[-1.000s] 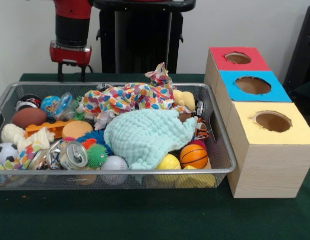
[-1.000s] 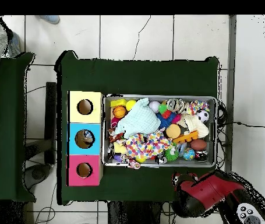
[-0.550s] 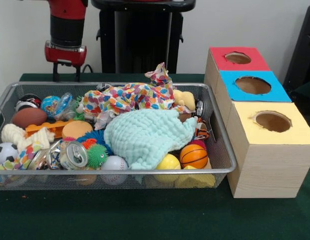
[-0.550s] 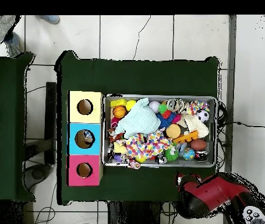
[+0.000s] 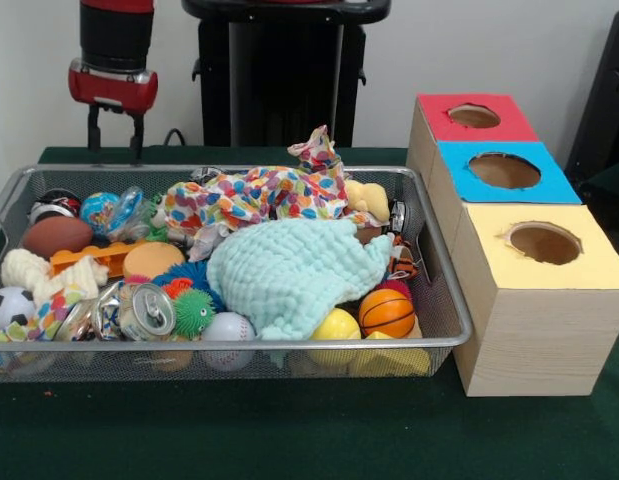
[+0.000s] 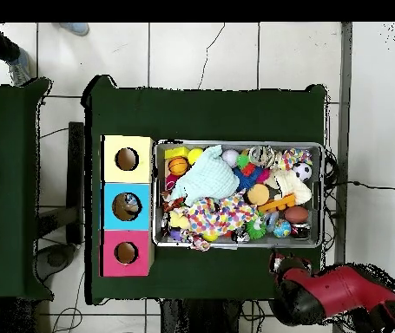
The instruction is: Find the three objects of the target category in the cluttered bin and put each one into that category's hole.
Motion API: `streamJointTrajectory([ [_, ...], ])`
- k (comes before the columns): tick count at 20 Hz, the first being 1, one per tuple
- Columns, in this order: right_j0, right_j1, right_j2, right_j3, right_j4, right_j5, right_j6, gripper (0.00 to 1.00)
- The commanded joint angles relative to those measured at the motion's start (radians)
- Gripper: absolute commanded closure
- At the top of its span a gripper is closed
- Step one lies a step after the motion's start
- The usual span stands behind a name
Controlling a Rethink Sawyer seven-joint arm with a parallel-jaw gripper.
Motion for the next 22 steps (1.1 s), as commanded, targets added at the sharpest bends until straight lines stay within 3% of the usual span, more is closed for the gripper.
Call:
streamJointTrajectory([
  [1, 0.0, -0.097, 0.149, -0.007, 0.108, 0.114, -0.385, 0.0],
  [15, 0.064, -0.126, 0.149, -0.019, 0.173, 0.158, -0.364, 0.0],
  [22, 0.116, -0.087, 0.119, -0.054, 0.135, 0.14, -0.31, 0.0],
])
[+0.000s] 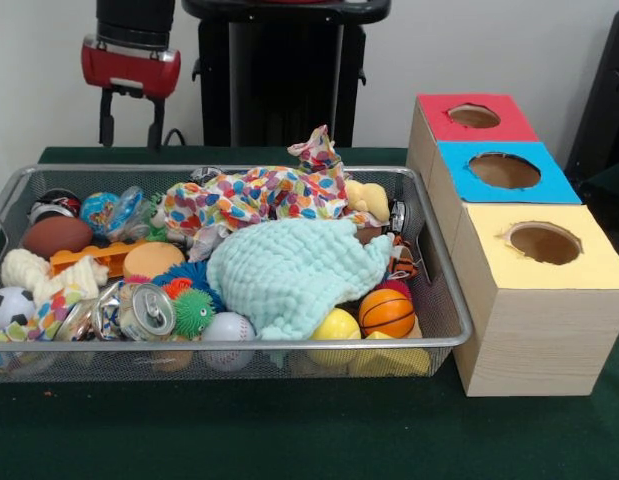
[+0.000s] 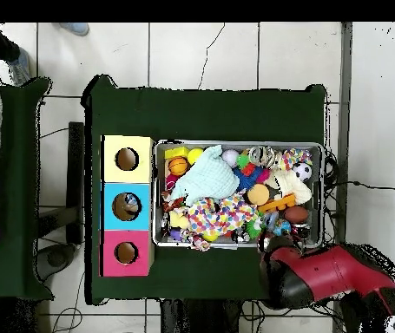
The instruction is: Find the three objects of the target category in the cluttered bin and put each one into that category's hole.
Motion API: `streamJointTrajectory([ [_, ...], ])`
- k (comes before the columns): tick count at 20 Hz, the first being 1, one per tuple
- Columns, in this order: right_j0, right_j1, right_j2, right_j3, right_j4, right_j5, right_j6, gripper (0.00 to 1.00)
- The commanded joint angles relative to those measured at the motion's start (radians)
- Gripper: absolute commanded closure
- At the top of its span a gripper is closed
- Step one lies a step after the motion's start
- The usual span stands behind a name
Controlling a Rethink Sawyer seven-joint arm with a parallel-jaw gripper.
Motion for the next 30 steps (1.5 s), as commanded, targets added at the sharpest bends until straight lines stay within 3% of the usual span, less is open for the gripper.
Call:
streamJointTrajectory([
  [1, 0.04, 0.036, 0.038, -0.061, -0.004, 0.111, -0.205, 0.0],
  [8, 0.062, 0.05, 0.026, -0.088, -0.009, 0.109, -0.2, 0.0],
  [30, 0.025, 0.12, 0.062, -0.181, -0.008, 0.125, -0.308, 0.0],
])
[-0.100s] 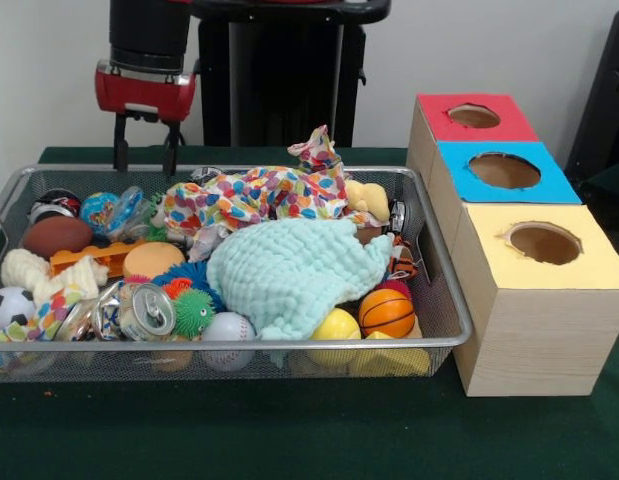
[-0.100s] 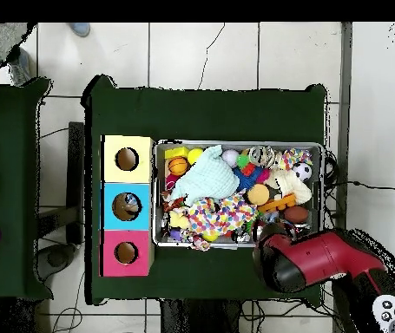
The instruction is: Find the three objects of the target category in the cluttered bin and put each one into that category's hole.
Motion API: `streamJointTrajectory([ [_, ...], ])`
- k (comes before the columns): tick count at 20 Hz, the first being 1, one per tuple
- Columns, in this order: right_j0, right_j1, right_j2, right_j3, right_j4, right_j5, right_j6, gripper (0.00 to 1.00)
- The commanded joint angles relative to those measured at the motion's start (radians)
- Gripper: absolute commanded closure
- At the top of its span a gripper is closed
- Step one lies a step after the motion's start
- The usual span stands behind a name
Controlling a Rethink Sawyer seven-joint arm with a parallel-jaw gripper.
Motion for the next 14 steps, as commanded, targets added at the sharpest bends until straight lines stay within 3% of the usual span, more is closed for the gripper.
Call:
streamJointTrajectory([
  [1, -0.008, 0.048, 0.06, -0.105, -0.009, 0.125, -0.305, 0.0],
  [8, -0.037, 0.074, 0.085, -0.136, 0.004, 0.14, -0.365, 0.0],
  [14, -0.03, 0.089, 0.083, -0.148, -0.019, 0.136, -0.347, 0.0],
])
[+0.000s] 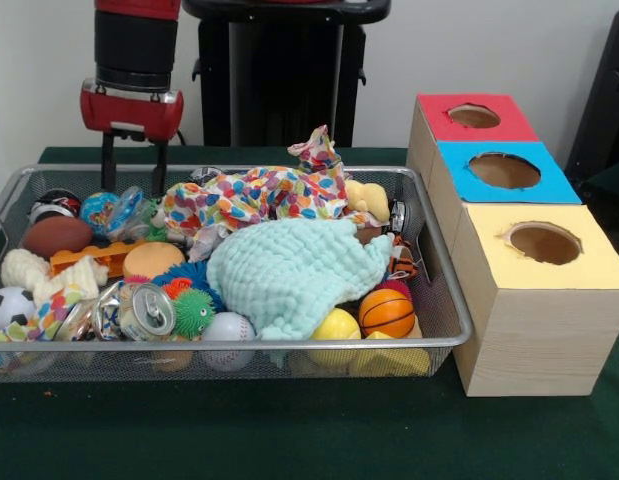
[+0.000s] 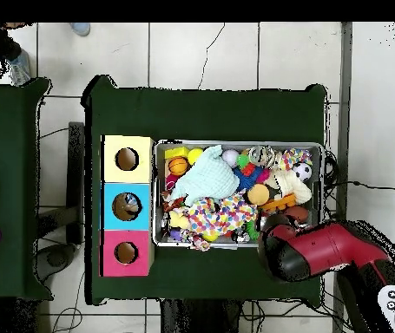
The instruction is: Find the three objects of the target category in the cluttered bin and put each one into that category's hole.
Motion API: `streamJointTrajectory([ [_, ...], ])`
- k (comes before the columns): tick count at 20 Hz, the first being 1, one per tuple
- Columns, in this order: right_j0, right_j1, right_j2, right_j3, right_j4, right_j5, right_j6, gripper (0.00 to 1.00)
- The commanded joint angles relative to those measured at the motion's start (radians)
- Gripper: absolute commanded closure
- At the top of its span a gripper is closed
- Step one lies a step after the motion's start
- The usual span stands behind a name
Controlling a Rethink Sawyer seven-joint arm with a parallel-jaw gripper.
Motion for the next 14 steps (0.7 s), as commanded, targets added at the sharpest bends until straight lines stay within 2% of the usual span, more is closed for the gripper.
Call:
streamJointTrajectory([
  [1, -0.005, 0.048, 0.055, -0.097, -0.025, 0.123, -0.344, 0.0],
  [14, 0.032, 0.116, 0.007, -0.146, -0.097, 0.073, -0.274, 0.0],
])
